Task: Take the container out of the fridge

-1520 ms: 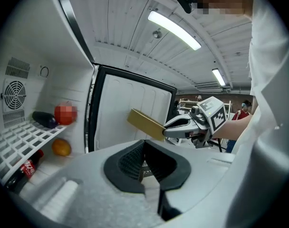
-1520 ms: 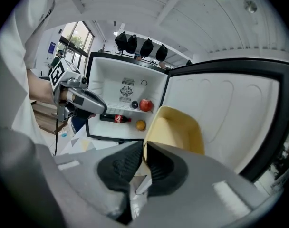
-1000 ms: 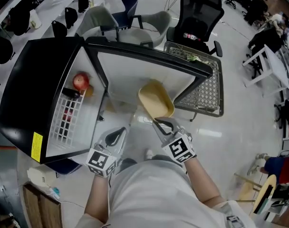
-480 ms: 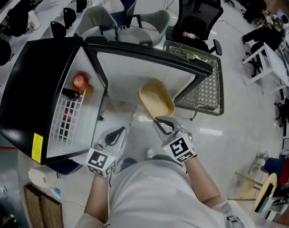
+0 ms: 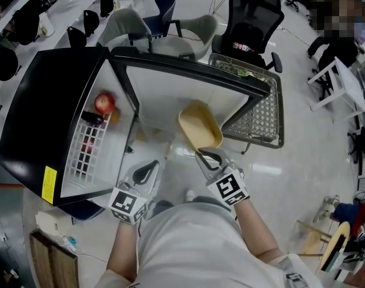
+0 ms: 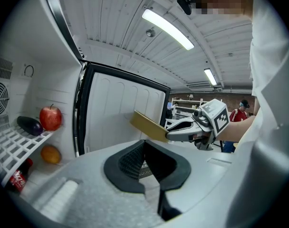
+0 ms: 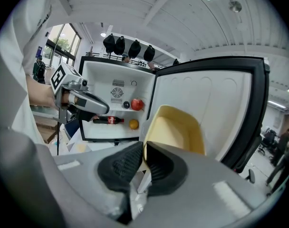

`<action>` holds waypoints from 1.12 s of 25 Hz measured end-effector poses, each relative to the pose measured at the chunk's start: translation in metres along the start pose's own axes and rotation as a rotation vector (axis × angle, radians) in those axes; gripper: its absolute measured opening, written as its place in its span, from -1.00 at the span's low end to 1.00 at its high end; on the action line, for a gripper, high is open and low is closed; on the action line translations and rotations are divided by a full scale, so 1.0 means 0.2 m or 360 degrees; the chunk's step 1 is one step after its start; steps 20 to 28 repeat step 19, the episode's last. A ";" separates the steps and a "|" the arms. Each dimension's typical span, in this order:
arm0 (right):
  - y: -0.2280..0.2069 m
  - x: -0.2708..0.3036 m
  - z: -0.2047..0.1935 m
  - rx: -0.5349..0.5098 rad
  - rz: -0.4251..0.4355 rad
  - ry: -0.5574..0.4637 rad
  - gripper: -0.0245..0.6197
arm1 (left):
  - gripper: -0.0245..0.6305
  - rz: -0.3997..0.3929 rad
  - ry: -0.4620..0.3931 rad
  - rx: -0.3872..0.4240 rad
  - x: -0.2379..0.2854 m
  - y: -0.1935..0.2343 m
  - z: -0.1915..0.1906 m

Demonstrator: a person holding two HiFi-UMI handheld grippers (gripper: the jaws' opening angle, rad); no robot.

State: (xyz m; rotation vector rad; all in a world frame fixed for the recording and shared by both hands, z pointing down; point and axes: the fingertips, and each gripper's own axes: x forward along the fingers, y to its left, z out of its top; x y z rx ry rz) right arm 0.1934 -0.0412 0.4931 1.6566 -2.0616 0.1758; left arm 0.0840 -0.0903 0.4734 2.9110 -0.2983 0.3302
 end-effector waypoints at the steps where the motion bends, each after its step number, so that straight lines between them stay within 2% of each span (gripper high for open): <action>1: 0.00 0.00 0.00 0.0002 -0.0003 -0.0002 -0.84 | -0.90 0.0002 -0.0001 0.0002 0.00 0.00 0.00; 28: 0.00 -0.01 0.00 -0.0004 -0.0011 -0.0016 -0.84 | -0.90 0.0045 -0.0008 0.0001 -0.04 -0.01 -0.01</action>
